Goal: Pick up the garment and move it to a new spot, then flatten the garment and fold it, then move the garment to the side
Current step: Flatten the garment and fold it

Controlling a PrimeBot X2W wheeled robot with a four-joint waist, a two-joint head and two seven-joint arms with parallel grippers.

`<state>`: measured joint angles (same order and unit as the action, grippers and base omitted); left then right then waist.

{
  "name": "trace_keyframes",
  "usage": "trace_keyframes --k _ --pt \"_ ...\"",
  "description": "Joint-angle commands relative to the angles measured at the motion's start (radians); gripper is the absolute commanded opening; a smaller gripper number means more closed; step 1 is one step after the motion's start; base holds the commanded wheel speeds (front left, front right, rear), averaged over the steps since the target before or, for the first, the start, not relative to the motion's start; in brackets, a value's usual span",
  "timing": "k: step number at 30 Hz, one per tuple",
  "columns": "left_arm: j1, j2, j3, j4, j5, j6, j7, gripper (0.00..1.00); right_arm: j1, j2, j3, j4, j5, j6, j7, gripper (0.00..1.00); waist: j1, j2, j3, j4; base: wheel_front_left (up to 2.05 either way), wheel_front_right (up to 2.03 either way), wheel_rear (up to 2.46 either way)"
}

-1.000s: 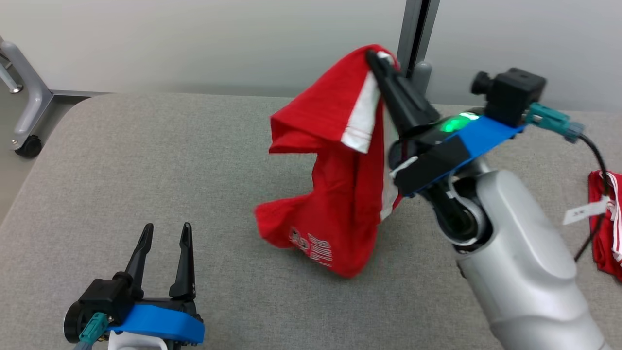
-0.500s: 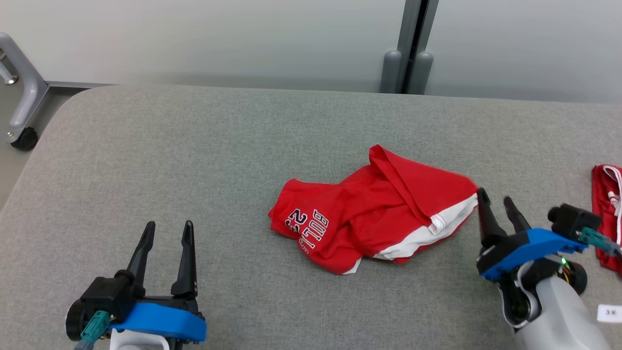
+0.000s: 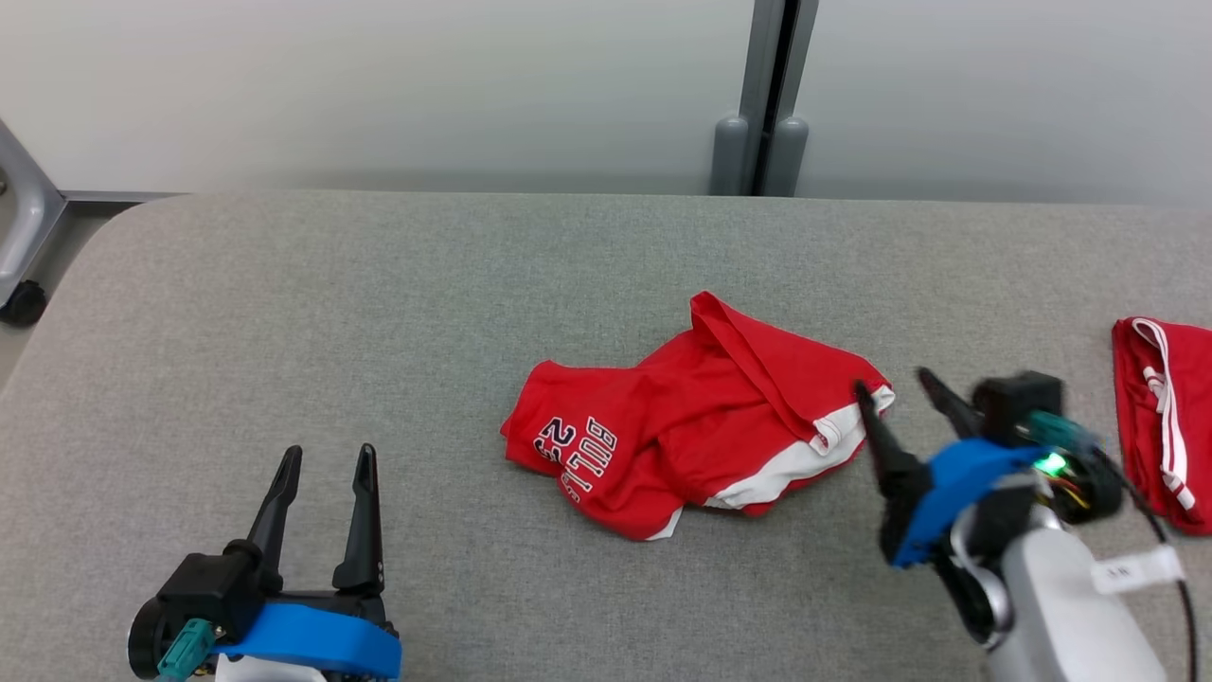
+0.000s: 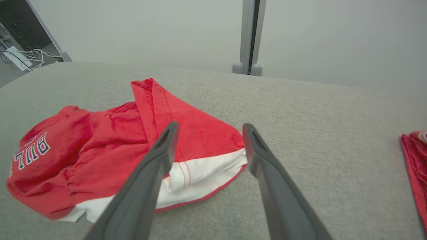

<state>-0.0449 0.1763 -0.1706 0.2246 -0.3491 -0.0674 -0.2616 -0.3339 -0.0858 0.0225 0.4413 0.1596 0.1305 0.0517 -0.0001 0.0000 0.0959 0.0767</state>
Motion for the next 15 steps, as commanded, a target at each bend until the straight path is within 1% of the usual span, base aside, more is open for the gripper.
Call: trace_keyframes --k 1,4,6,10,12,15 --pt "-0.003 -0.001 0.005 -0.004 0.005 0.002 -0.004 1.00 -0.019 -0.001 0.030 -0.019 -0.009 0.001 0.025 1.00 0.0001 0.0000 0.003 -0.001 0.00 0.00 0.00" --pt "-0.024 -0.001 -0.004 -0.007 0.008 -0.005 -0.004 1.00 -0.076 -0.008 0.130 -0.047 -0.028 0.000 0.109 1.00 0.0001 0.0000 0.023 0.006 0.00 0.00 0.00" --pt "-0.041 -0.004 -0.015 -0.008 0.012 -0.010 -0.004 1.00 -0.118 -0.013 0.175 -0.023 -0.032 0.000 0.151 1.00 0.0001 0.0000 0.040 0.020 0.00 0.00 0.00" --pt "-0.082 -0.009 -0.034 -0.002 0.019 -0.019 -0.004 1.00 -0.219 -0.018 0.207 0.065 -0.042 0.000 0.194 1.00 0.0001 0.0000 0.076 0.062 0.00 0.00 0.00" --pt "-0.100 -0.012 -0.042 -0.001 0.023 -0.023 -0.004 1.00 -0.268 -0.019 0.203 0.119 -0.059 0.000 0.213 1.00 0.0001 0.0000 0.095 0.082 0.00 0.00 0.00" --pt "-0.118 -0.018 -0.051 0.004 0.026 -0.028 -0.004 1.00 -0.331 -0.007 0.213 0.189 -0.062 0.000 0.219 1.00 0.0001 0.0000 0.121 0.108 0.00 0.00 0.00"
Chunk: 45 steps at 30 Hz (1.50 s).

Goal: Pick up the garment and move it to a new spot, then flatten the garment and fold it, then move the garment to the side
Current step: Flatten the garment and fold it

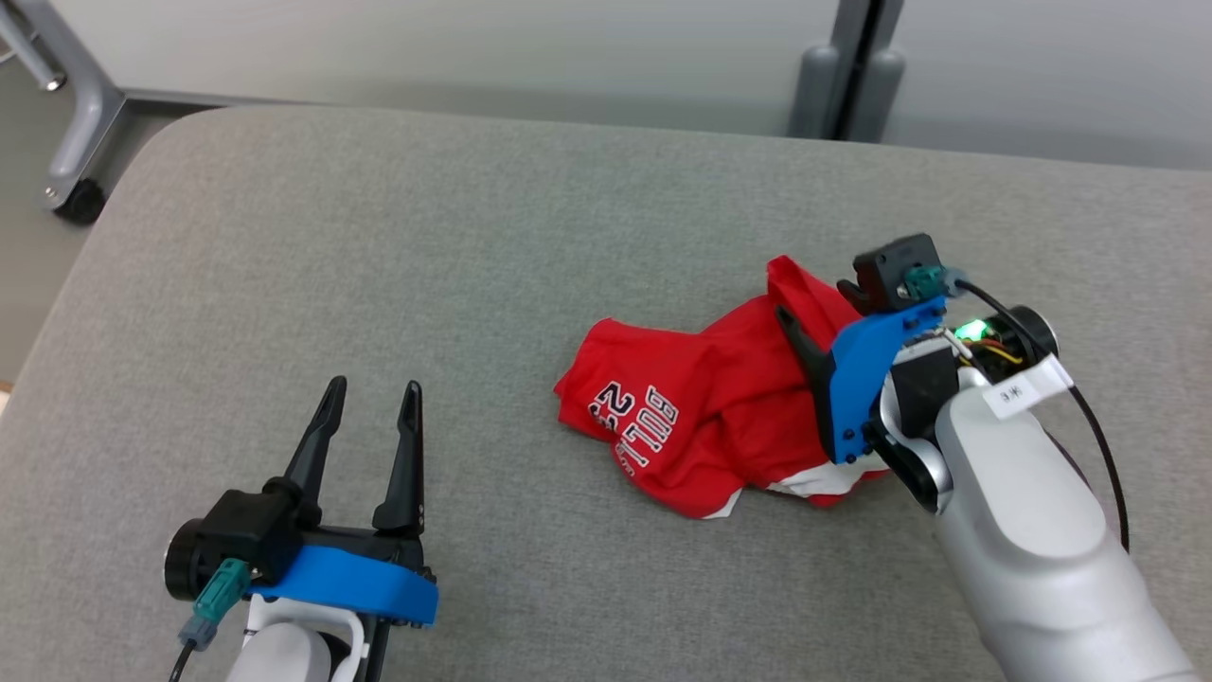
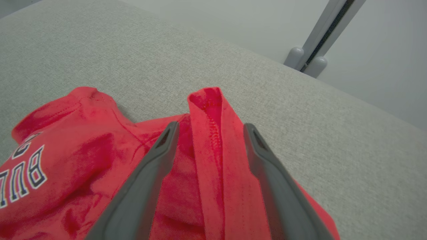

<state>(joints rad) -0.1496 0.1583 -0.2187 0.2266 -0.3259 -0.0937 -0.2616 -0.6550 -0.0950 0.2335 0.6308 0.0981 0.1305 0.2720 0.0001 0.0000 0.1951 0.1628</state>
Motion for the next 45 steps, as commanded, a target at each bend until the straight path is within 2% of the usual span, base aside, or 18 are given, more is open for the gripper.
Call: trace_keyframes --k 1,7,8,9,10,17,25,26,31,36,41,45 --pt "-0.019 -0.002 -0.006 0.003 0.004 -0.003 -0.004 1.00 -0.029 0.004 0.006 0.021 -0.003 0.001 0.000 1.00 -0.0001 0.0000 0.030 0.029 0.00 0.00 0.00" --pt "-0.048 -0.019 -0.008 0.010 0.011 -0.011 -0.004 1.00 -0.127 -0.023 0.025 0.157 -0.062 0.000 0.010 1.00 -0.0001 0.0000 0.063 0.070 0.00 0.00 0.00" --pt "-0.049 -0.020 -0.008 0.010 0.011 -0.013 -0.004 1.00 -0.134 -0.025 0.011 0.173 -0.072 0.000 0.006 0.93 -0.0001 0.0000 0.064 0.073 0.00 0.00 0.00" --pt "-0.049 -0.021 -0.006 0.011 0.012 -0.013 -0.004 1.00 -0.141 -0.023 -0.004 0.188 -0.078 0.000 0.001 0.65 -0.0001 0.0000 0.066 0.075 0.00 0.00 0.00" --pt "-0.050 -0.022 -0.005 0.012 0.011 -0.014 -0.004 1.00 -0.147 -0.022 -0.021 0.201 -0.083 0.000 -0.002 0.00 -0.0001 0.0000 0.066 0.077 0.00 0.00 0.00" --pt "-0.040 -0.024 0.004 0.014 0.020 -0.019 -0.004 1.00 -0.173 -0.040 -0.170 0.262 -0.117 0.000 -0.033 0.00 -0.0001 0.0000 0.056 0.067 0.00 0.00 0.00" --pt "-0.024 -0.021 0.012 0.017 0.027 -0.021 -0.004 1.00 -0.127 -0.077 -0.411 0.258 -0.186 0.000 -0.108 0.00 -0.0001 0.0000 0.033 0.026 0.00 0.00 0.00" --pt "-0.024 -0.020 0.013 0.017 0.027 -0.022 -0.004 1.00 -0.120 -0.079 -0.433 0.256 -0.199 0.000 -0.116 1.00 -0.0001 0.0000 0.030 0.020 0.00 0.00 0.00" --pt "-0.019 -0.017 0.016 0.023 0.028 -0.021 -0.004 1.00 -0.077 -0.046 -0.495 0.248 -0.215 0.001 -0.170 1.00 -0.0001 0.0000 0.007 -0.007 0.00 0.00 0.00" --pt "0.002 -0.016 0.020 0.033 0.028 -0.020 -0.004 1.00 -0.005 -0.008 -0.469 0.184 -0.147 0.000 -0.288 1.00 -0.0001 0.0000 -0.033 -0.032 0.00 0.00 0.00" --pt "0.028 -0.013 0.027 0.041 0.021 -0.013 -0.005 1.00 0.145 0.016 -0.426 0.023 -0.033 0.000 -0.406 1.00 -0.0001 0.0000 -0.076 -0.058 0.00 0.00 0.00" --pt "0.055 -0.007 0.033 0.041 0.019 -0.009 -0.005 1.00 0.306 0.025 -0.378 -0.147 0.013 0.001 -0.438 1.00 -0.0001 0.0000 -0.103 -0.078 0.00 0.00 0.00"
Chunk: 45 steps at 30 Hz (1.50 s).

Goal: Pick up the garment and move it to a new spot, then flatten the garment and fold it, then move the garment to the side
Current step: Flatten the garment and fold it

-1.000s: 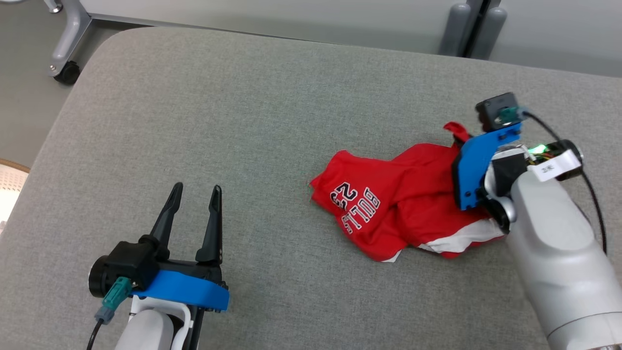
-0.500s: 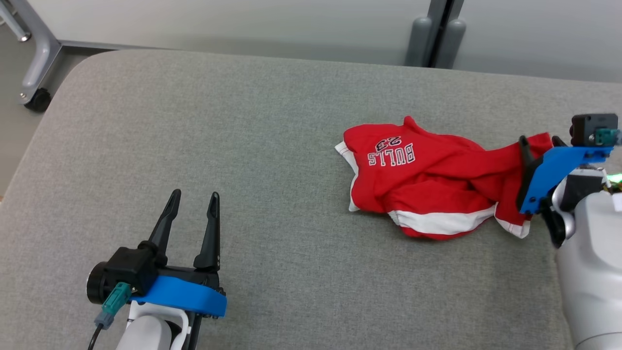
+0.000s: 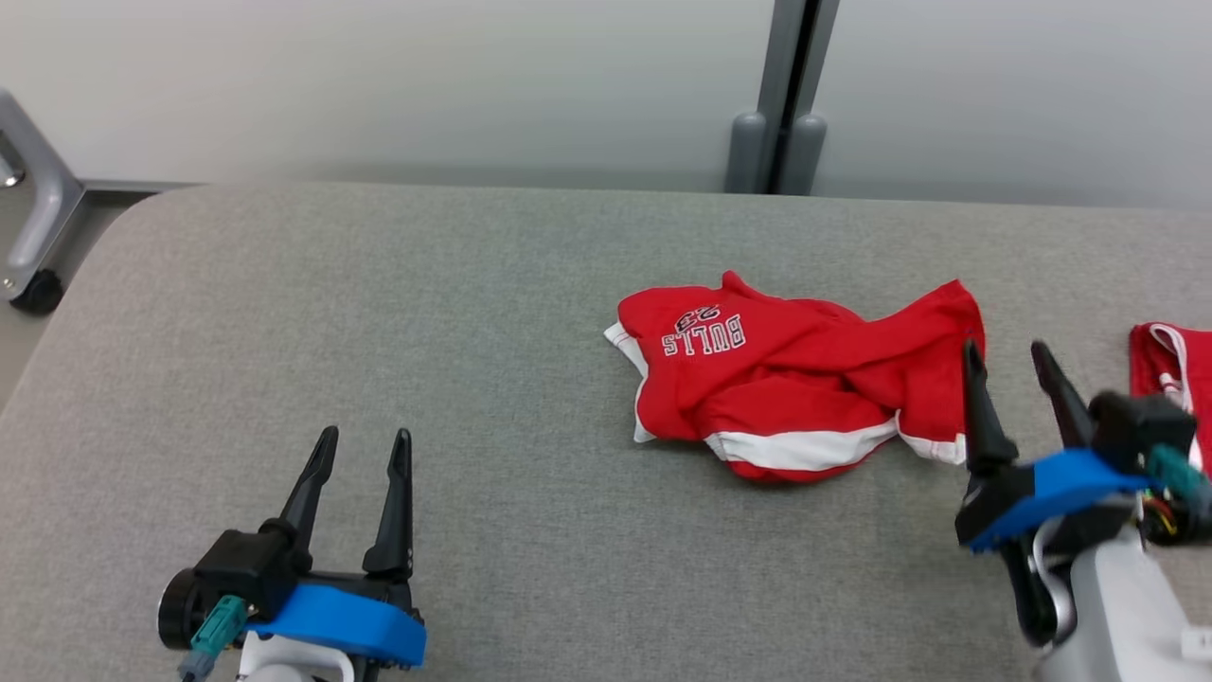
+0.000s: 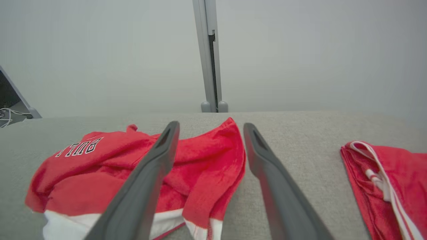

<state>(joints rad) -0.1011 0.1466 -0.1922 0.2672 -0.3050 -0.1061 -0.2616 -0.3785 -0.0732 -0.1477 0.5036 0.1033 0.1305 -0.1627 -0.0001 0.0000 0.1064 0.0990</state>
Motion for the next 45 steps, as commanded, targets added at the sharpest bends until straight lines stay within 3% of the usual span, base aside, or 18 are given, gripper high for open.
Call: trace_keyframes --k 1,9,16,29,36,45 --pt "0.013 0.006 0.008 -0.002 -0.004 0.005 -0.005 1.00 0.067 0.003 0.011 -0.068 0.008 0.001 -0.009 1.00 0.0001 0.0000 -0.017 -0.020 0.00 0.00 0.00" --pt "0.047 0.002 0.007 -0.009 -0.010 0.013 -0.005 1.00 0.318 0.017 0.044 -0.360 -0.060 0.000 0.016 1.00 0.0001 0.0000 -0.040 -0.051 0.00 0.00 0.00" --pt "0.066 0.002 0.002 -0.006 -0.001 0.016 -0.005 1.00 0.429 0.023 0.018 -0.451 -0.043 0.001 0.050 1.00 0.0001 0.0000 -0.064 -0.066 0.00 0.00 0.00" --pt "-0.040 -0.023 -0.144 0.049 0.013 -0.016 0.061 1.00 0.405 0.023 0.075 -0.491 -0.002 0.000 0.075 1.00 0.0001 0.0000 -0.031 -0.115 0.00 0.00 0.00" --pt "-0.174 -0.029 -0.256 0.194 -0.028 -0.025 0.147 1.00 0.362 0.022 0.129 -0.459 0.019 0.000 0.054 1.00 0.0001 0.0000 0.020 -0.181 0.00 0.00 0.00" --pt "-0.300 -0.018 -0.259 0.379 -0.064 -0.013 0.168 1.00 0.320 0.022 0.160 -0.419 0.044 0.001 0.021 1.00 0.0001 0.0000 0.075 -0.267 0.00 0.00 0.00"
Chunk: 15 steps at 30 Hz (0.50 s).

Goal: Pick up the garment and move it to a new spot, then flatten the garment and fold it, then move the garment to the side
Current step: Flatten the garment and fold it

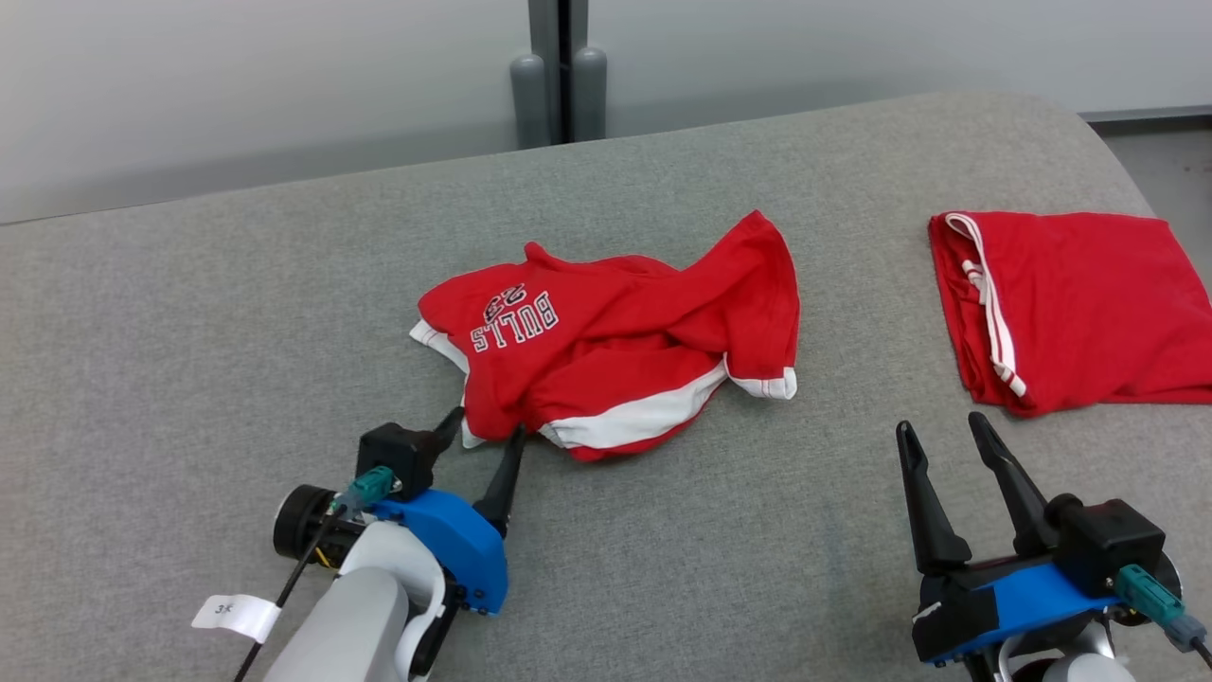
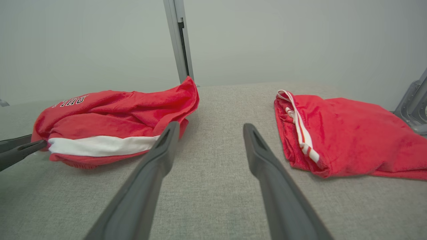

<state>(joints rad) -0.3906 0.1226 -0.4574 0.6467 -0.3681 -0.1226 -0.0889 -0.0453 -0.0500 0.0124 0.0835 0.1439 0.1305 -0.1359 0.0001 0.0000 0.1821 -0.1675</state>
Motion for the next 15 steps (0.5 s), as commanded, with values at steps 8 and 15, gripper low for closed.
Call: trace_keyframes --k 8,15 --pt "-0.083 0.016 0.030 0.078 -0.005 0.028 -0.060 0.00 -0.025 -0.001 -0.006 0.028 0.016 0.000 -0.033 1.00 -0.0001 0.0000 0.015 -0.017 0.00 0.00 0.00" --pt "-0.186 0.034 0.036 0.054 0.038 0.069 -0.132 0.00 -0.032 -0.001 -0.008 0.038 0.017 0.001 -0.032 1.00 -0.0001 0.0000 0.008 -0.006 0.00 0.00 0.00"
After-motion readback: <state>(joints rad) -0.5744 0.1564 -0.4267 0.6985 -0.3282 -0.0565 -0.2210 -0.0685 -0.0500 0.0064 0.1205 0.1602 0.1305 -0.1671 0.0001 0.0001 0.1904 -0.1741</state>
